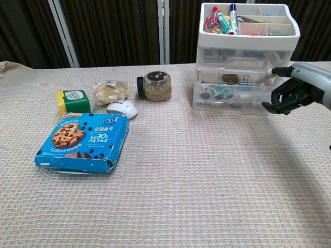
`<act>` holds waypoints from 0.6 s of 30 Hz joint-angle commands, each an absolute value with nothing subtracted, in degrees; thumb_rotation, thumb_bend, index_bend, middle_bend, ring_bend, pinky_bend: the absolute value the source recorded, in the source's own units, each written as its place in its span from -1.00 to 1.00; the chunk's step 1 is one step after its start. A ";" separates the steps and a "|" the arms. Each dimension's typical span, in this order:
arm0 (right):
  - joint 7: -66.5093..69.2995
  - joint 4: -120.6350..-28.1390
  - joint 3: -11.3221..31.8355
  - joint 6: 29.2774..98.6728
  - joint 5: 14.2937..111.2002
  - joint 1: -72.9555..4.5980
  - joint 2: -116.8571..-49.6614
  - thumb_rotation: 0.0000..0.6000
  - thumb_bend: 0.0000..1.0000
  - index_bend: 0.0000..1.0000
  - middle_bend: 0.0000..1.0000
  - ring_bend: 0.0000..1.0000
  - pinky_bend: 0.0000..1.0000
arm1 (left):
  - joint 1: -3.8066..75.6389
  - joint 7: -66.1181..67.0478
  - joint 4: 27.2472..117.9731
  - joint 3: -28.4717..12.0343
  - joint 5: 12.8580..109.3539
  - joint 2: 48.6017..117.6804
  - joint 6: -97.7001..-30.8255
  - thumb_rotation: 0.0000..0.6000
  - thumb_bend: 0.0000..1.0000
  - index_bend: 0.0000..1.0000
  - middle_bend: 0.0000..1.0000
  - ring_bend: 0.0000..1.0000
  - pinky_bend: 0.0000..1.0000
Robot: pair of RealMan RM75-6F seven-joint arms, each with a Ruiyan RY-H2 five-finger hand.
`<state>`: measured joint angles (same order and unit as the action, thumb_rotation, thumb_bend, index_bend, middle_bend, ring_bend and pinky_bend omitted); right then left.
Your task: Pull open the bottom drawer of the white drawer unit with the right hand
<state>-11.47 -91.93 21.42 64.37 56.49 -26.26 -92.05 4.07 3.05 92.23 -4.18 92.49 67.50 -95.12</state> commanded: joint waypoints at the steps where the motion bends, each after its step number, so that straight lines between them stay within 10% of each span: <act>1: -13.51 -91.75 21.47 62.97 53.02 -27.55 -91.70 1.00 -0.33 -0.50 0.43 0.39 0.06 | 4.06 3.04 92.27 -4.18 92.48 67.49 -95.12 1.00 -0.81 -1.00 -1.00 -1.00 -1.00; 10: -13.01 -91.69 21.11 63.10 51.57 -28.63 -91.29 1.00 -0.33 -0.55 0.44 0.39 0.06 | 4.13 3.13 92.33 -4.26 92.34 67.52 -94.91 1.00 -0.81 -1.00 -1.00 -1.00 -1.00; 18: -11.42 -91.84 20.64 63.30 51.71 -28.95 -91.18 1.00 -0.30 -0.16 0.46 0.39 0.07 | 4.06 3.02 92.36 -4.29 92.34 67.46 -95.03 1.00 -0.81 -1.00 -1.00 -1.00 -1.00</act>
